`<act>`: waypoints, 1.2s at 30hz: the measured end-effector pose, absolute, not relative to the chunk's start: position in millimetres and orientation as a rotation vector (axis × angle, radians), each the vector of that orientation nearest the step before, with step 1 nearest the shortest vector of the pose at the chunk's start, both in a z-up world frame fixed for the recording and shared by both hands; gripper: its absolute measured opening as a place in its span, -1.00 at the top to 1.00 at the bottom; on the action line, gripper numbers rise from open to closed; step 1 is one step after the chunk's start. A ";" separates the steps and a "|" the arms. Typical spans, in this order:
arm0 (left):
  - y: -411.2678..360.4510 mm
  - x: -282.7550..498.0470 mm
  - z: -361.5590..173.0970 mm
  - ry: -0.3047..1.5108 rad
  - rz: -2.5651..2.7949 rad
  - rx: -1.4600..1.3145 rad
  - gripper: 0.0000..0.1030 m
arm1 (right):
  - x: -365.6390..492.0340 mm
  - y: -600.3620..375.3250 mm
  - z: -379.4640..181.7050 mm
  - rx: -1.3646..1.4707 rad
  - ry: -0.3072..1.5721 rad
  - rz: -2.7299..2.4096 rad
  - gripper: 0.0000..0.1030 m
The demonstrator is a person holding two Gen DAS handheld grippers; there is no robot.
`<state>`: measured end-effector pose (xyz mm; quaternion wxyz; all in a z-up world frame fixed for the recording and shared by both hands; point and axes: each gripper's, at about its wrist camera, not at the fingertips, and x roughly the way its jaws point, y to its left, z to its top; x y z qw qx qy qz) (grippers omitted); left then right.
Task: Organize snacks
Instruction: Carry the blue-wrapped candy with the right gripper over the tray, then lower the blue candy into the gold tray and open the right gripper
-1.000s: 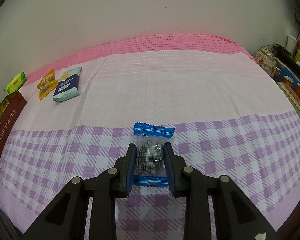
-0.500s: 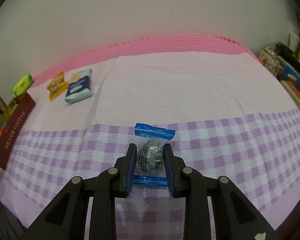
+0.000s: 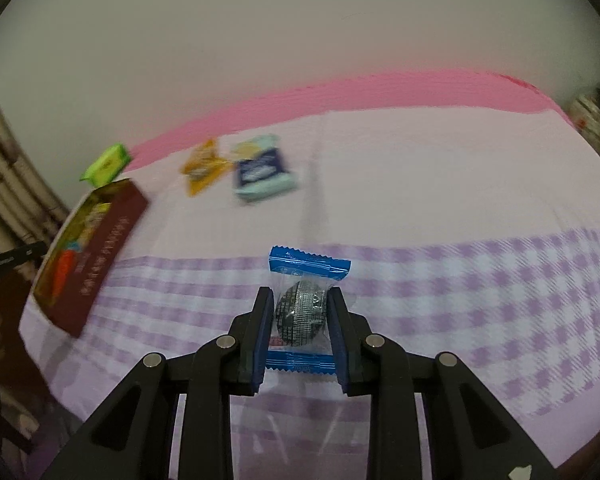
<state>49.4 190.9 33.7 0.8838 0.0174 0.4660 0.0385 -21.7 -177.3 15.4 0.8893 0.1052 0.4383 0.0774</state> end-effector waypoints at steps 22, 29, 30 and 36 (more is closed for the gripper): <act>248.2 55.4 43.0 0.971 0.271 -0.068 0.07 | 91.8 69.2 43.1 0.059 0.958 0.589 0.50; 247.9 58.4 38.6 0.994 0.249 -0.078 0.05 | 111.9 92.8 19.0 0.054 1.000 0.583 0.49; 247.6 58.6 38.5 0.994 0.247 -0.077 0.05 | 113.6 95.3 16.9 0.042 1.001 0.579 0.49; 245.6 59.1 38.7 0.991 0.245 -0.060 0.03 | 118.7 100.4 10.0 0.017 1.010 0.568 0.46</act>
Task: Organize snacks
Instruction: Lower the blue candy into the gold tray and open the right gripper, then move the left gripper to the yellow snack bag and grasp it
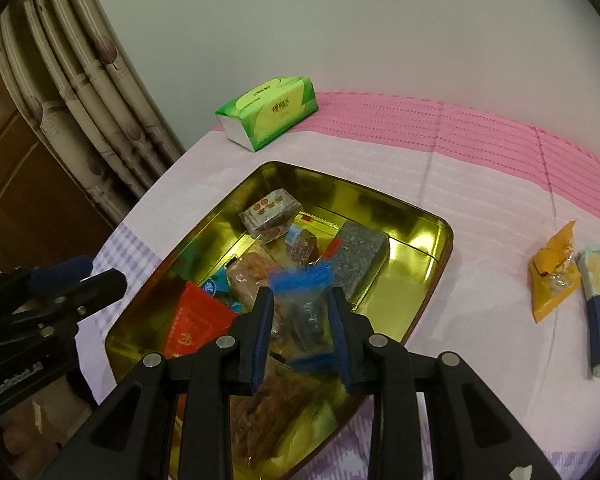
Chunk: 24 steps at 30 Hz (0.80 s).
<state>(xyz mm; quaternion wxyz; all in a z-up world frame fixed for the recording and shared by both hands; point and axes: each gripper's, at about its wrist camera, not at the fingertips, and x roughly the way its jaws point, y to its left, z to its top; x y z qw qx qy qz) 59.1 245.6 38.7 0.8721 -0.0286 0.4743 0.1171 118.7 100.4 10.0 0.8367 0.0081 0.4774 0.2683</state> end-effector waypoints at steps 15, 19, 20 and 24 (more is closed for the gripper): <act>238.7 60.0 34.2 1.011 0.236 -0.024 -0.14 | 96.5 56.1 21.3 0.130 0.956 0.537 0.31; 233.6 59.8 32.8 1.015 0.223 -0.008 -0.15 | 77.4 19.3 17.8 0.117 0.939 0.468 0.11; 231.9 60.0 32.2 1.016 0.221 -0.002 -0.15 | 73.1 8.8 15.5 0.115 0.941 0.447 0.09; 223.5 59.2 29.6 1.019 0.215 0.035 -0.15 | 56.5 -43.2 2.8 0.066 0.957 0.326 0.07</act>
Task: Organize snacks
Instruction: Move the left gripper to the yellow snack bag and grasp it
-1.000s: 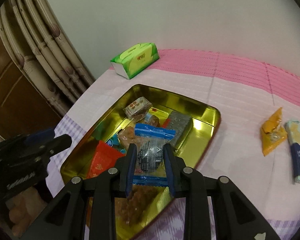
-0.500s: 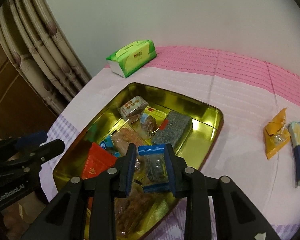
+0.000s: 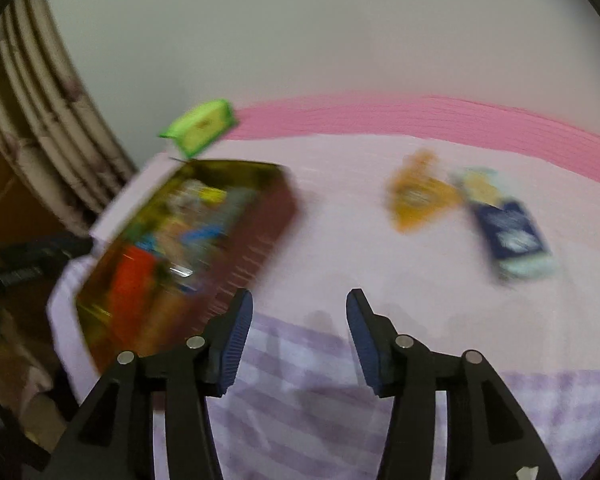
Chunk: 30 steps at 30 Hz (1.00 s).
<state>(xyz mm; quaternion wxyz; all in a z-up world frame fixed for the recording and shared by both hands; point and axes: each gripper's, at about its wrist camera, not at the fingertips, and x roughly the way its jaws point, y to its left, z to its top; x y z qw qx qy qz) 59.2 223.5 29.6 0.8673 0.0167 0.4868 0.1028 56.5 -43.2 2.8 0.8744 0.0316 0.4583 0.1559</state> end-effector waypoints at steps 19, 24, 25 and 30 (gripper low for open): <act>89.2 76.5 55.6 1.016 -0.146 0.269 -0.24 | 18.6 -273.9 -15.7 0.053 0.948 -0.162 -0.55; 31.7 131.3 54.4 1.081 -0.292 0.258 -0.30 | 16.9 -279.5 -15.2 0.090 0.919 -0.137 -0.65; 24.1 145.0 49.5 1.099 -0.297 0.249 -0.30 | 16.1 -279.6 -14.4 0.093 0.917 -0.127 -0.65; -6.2 209.0 10.1 1.200 -0.291 0.229 -0.30 | 14.8 -279.5 -13.8 0.127 0.905 -0.090 -0.67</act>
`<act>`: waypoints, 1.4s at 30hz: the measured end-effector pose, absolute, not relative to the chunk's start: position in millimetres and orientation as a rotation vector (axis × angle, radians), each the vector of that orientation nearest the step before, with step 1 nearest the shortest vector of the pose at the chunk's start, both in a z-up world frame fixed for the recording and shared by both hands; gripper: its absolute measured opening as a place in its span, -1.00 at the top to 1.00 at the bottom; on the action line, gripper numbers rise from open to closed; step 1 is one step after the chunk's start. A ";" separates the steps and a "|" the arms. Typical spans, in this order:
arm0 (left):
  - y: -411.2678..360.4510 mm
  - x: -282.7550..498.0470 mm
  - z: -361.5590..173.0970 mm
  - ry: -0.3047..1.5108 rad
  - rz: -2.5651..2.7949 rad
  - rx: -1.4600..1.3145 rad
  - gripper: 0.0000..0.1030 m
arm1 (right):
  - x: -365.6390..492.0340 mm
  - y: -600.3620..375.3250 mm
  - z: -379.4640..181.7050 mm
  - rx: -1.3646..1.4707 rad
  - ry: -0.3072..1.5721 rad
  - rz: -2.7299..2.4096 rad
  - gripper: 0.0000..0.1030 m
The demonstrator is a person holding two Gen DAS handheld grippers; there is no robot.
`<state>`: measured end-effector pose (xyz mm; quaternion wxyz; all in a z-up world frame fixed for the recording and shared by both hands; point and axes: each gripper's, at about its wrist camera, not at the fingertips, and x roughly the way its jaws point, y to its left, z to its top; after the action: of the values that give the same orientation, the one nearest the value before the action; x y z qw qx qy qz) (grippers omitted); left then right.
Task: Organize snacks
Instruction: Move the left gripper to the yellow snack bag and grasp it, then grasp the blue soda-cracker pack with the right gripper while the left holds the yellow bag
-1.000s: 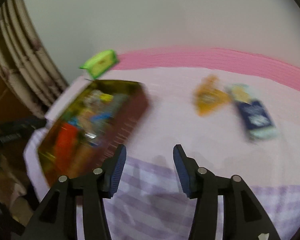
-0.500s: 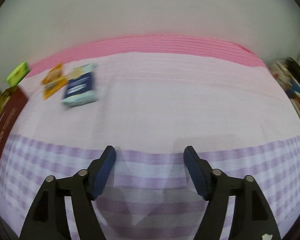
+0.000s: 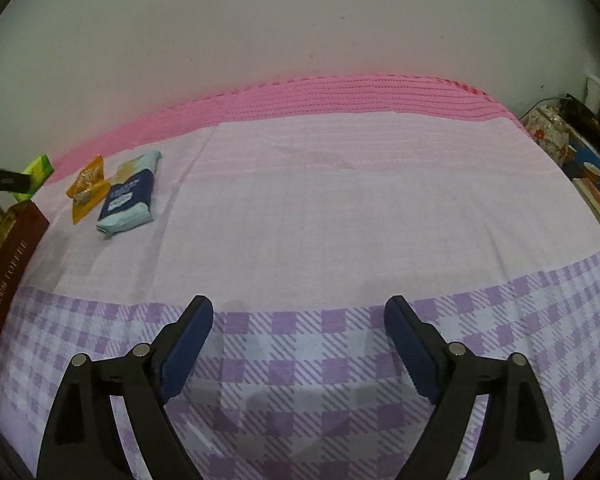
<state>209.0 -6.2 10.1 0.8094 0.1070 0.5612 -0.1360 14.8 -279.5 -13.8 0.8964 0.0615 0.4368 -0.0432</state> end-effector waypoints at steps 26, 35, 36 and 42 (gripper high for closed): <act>-6.8 97.4 15.7 1.179 -0.454 0.041 0.32 | 16.1 -276.6 -13.7 0.132 0.910 -0.075 -0.69; 29.7 41.6 37.0 1.132 -0.422 0.048 0.31 | 33.6 -243.4 -7.4 0.132 0.906 0.001 -0.70; 34.3 39.8 38.3 1.129 -0.418 0.042 0.31 | 40.6 -230.3 -5.3 0.119 0.900 0.029 -0.70; 69.0 35.2 52.3 1.086 -0.363 -0.016 0.31 | 85.3 -169.4 -2.5 0.013 0.890 0.150 -0.70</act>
<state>35.2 69.0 52.3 0.8406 -0.0077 0.5137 -0.1719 85.3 -169.4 -2.5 0.9000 0.0062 0.4298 0.0723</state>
